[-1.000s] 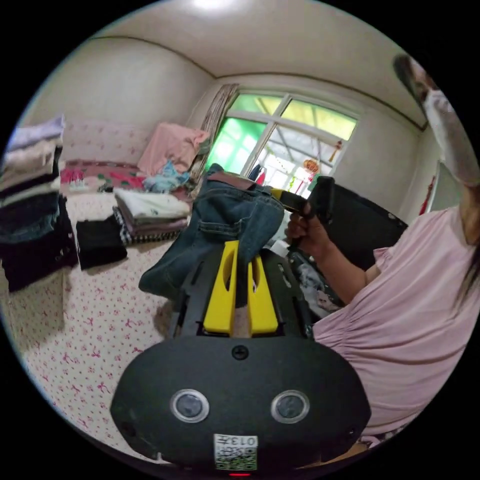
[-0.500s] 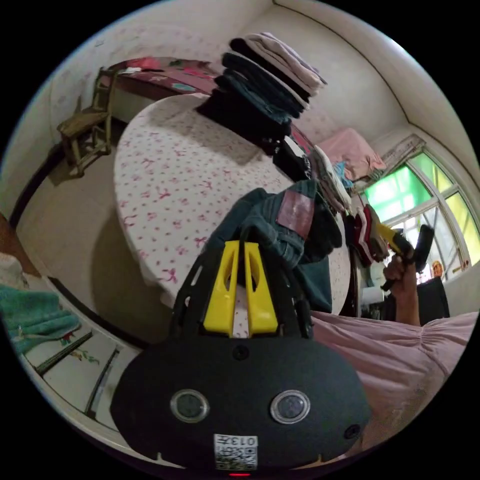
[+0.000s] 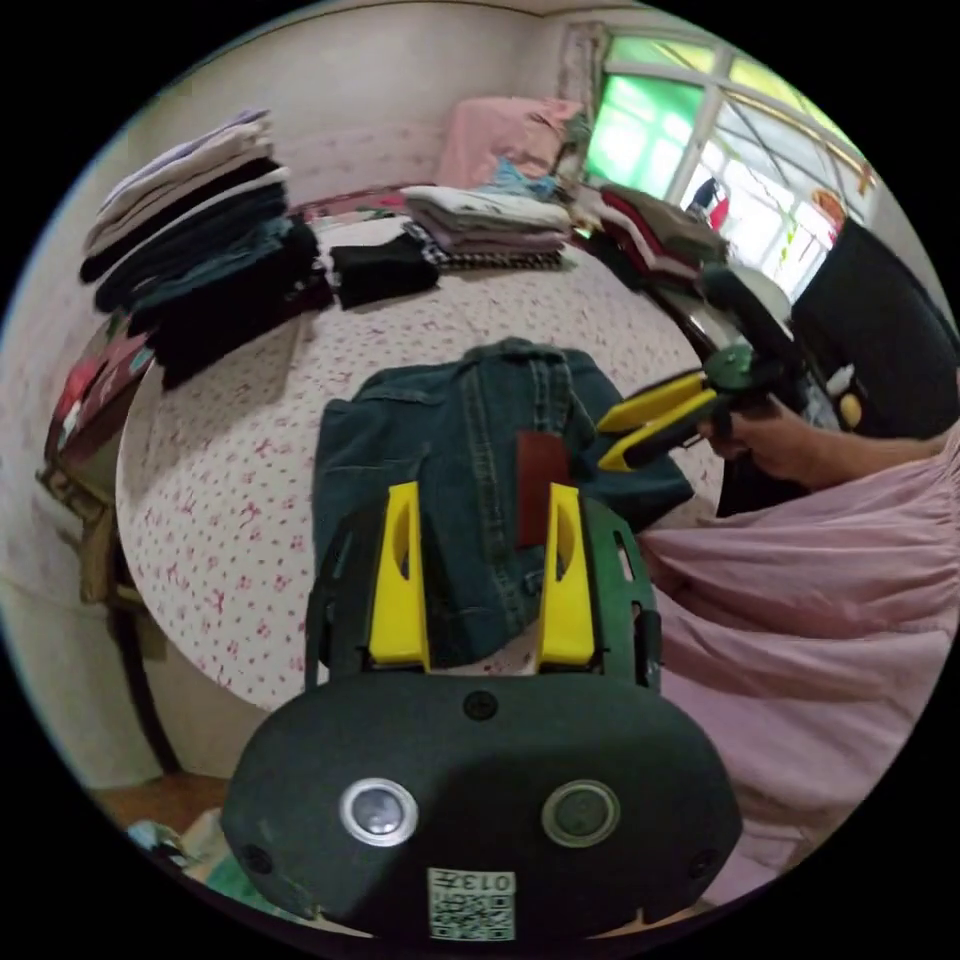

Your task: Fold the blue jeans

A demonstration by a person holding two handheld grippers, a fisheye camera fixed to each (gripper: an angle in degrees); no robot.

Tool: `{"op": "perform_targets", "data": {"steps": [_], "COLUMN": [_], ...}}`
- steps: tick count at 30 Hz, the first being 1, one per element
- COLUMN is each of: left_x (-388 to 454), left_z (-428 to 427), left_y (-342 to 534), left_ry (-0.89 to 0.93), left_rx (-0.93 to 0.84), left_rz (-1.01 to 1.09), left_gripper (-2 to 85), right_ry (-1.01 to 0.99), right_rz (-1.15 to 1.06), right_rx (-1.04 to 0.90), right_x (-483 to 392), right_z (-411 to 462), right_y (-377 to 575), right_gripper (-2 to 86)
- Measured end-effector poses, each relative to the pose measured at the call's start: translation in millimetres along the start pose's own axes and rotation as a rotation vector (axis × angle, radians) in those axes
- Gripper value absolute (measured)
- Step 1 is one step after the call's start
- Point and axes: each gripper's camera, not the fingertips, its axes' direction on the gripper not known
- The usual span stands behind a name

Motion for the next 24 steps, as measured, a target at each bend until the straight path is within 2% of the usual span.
{"op": "perform_targets", "data": {"steps": [3,5,7,11,12,14,15,17,20,22,24], "left_x": [32,46,43,-5,-13,-44,-51,-78,-108,-117,-127], "left_z": [28,57,67,37,29,-8,-21,-76,-135,-156,-161], "left_y": [-13,-24,-28,-22,-19,-4,1,23,58,80,101], "left_ry": [-0.043,-0.170,-0.168,0.039,0.060,0.067,0.055,-0.001,-0.024,-0.039,-0.090], "left_rx": [-0.055,-0.154,-0.193,-0.098,-0.069,0.027,0.060,0.212,0.387,0.475,0.494], "left_rz": [0.134,0.210,0.214,-0.012,-0.048,-0.173,-0.200,-0.317,-0.460,-0.514,-0.577], "left_gripper": [17.8,14.3,11.0,8.2,8.0,7.5,7.4,7.2,7.2,7.3,7.4], "right_ry": [0.039,0.018,0.052,0.187,0.257,0.340,0.321,0.229,0.130,0.086,0.009], "right_rz": [0.011,0.000,-0.063,-0.217,-0.267,-0.320,-0.305,-0.232,-0.118,-0.015,0.116], "right_rx": [0.003,0.002,-0.014,-0.124,-0.160,-0.136,-0.129,-0.039,0.251,0.434,0.552], "right_x": [-4,-9,-28,-62,-69,-74,-72,-62,-40,-12,21], "right_z": [0,-5,-9,5,15,16,4,-35,-130,-193,-220], "right_y": [1,3,11,33,42,55,56,57,77,112,150], "right_gripper": [14.1,14.0,13.6,9.7,6.1,4.3,3.8,3.3,2.8,2.5,2.2]}}
